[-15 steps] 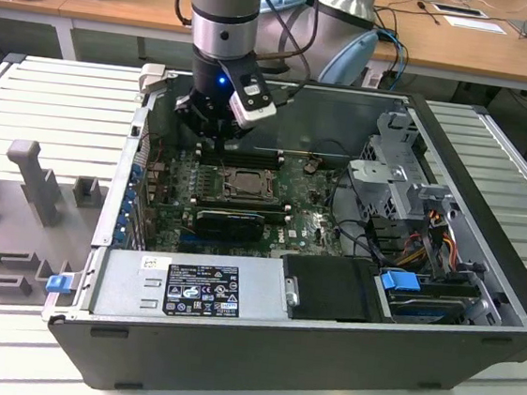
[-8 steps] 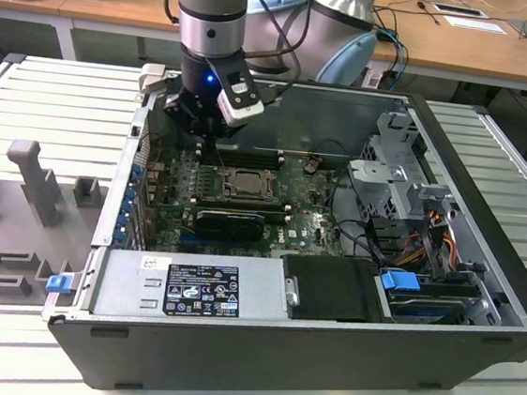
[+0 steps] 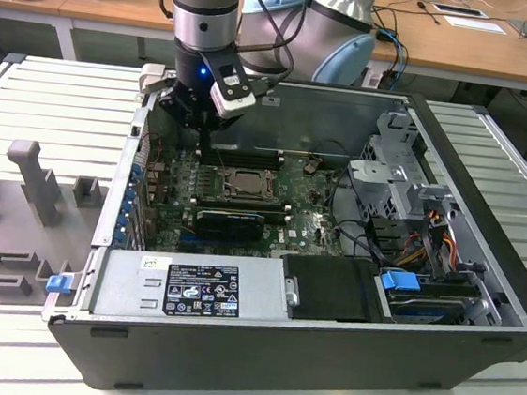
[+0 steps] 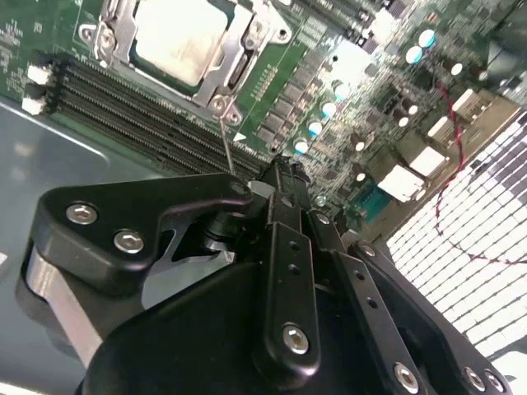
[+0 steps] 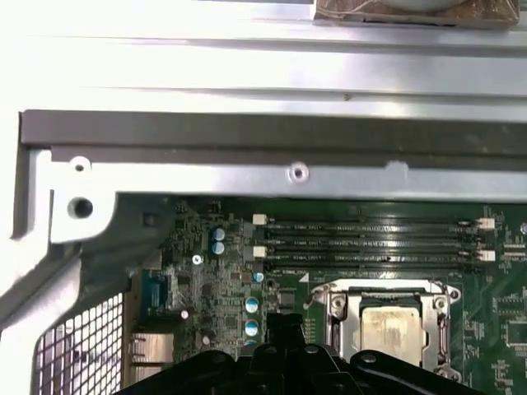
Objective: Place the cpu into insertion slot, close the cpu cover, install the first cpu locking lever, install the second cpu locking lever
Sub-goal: 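Install the first cpu locking lever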
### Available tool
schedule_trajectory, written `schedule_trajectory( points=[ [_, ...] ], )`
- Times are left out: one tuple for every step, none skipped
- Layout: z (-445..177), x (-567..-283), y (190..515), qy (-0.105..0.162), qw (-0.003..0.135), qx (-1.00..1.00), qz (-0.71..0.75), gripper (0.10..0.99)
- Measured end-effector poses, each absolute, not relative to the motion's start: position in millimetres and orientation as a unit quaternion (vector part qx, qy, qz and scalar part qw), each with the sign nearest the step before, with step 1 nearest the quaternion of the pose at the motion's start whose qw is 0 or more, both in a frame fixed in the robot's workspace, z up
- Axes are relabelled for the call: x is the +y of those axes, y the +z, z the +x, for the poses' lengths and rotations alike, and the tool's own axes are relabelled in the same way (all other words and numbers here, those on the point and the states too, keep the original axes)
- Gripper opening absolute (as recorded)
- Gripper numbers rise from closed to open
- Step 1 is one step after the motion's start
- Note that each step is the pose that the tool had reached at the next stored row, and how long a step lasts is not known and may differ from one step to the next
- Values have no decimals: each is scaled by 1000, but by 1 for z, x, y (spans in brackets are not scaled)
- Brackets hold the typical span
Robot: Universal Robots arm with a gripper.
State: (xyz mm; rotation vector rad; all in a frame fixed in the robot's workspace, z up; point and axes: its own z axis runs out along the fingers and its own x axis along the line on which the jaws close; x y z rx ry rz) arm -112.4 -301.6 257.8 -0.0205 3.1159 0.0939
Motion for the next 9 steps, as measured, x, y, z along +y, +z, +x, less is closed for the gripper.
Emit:
schedule_trajectory(
  points=[
    [-112, -300, 258, 30, 12, 999, -7, 106],
    [-113, -298, 257, 30, 12, 999, -7, 106],
    [-113, -297, 257, 30, 12, 999, -7, 106],
    [-113, -297, 257, 30, 12, 999, -7, 106],
    [-113, -297, 257, 30, 12, 999, -7, 106],
    [-113, -294, 257, 30, 12, 999, -7, 106],
    [-113, -292, 257, 30, 12, 999, -7, 106],
    [-113, -290, 257, 30, 12, 999, -7, 106],
    [-113, -290, 257, 30, 12, 999, -7, 106]
  ],
)
